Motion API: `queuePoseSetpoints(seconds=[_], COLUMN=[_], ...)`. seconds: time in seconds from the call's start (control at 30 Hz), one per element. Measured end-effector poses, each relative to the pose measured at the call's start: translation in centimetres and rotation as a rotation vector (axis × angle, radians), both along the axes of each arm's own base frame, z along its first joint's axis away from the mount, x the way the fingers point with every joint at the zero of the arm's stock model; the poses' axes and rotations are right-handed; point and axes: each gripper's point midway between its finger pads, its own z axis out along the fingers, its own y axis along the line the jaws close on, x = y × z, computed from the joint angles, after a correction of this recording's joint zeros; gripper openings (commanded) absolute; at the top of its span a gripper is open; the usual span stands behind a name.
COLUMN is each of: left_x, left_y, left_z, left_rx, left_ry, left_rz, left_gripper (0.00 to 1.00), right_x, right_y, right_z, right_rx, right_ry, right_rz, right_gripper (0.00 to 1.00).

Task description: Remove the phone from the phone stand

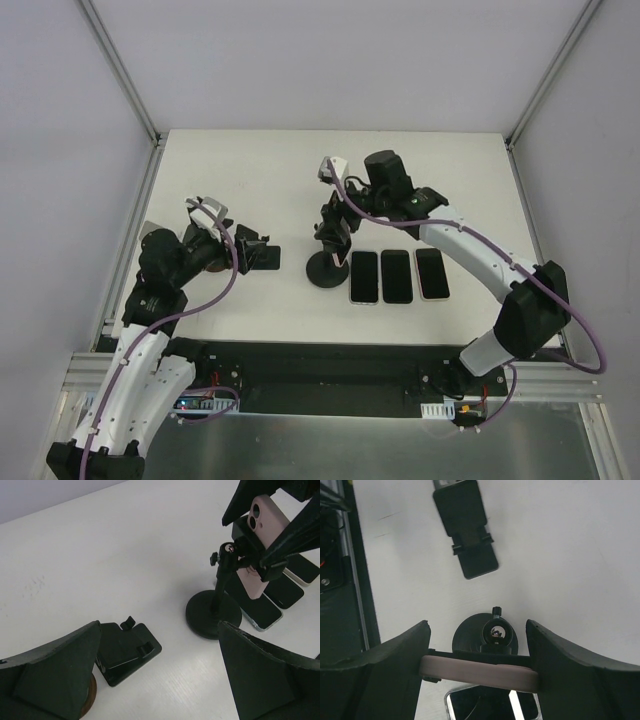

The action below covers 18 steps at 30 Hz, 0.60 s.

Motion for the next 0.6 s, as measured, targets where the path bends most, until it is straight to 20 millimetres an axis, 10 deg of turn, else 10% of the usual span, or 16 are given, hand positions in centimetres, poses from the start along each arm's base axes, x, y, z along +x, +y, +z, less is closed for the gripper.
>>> queuePoseSetpoints(seconds=[0.43,0.6], left_x=[-2.2,-2.9], left_y=[-2.2,-3.1], left_z=[-0.8,-1.5], left_rx=[0.033,0.056], left_ry=[-0.068,-0.082], left_rz=[-0.207,-0.302], left_gripper=[0.99,0.99], right_x=[-9.1,-9.5], right_y=[3.2,2.8], right_z=[-0.8,-1.0], right_rx=[-0.032,-0.035], right_ry=[-0.039,-0.045], right_rz=[0.242,0.245], right_gripper=[0.20,0.48])
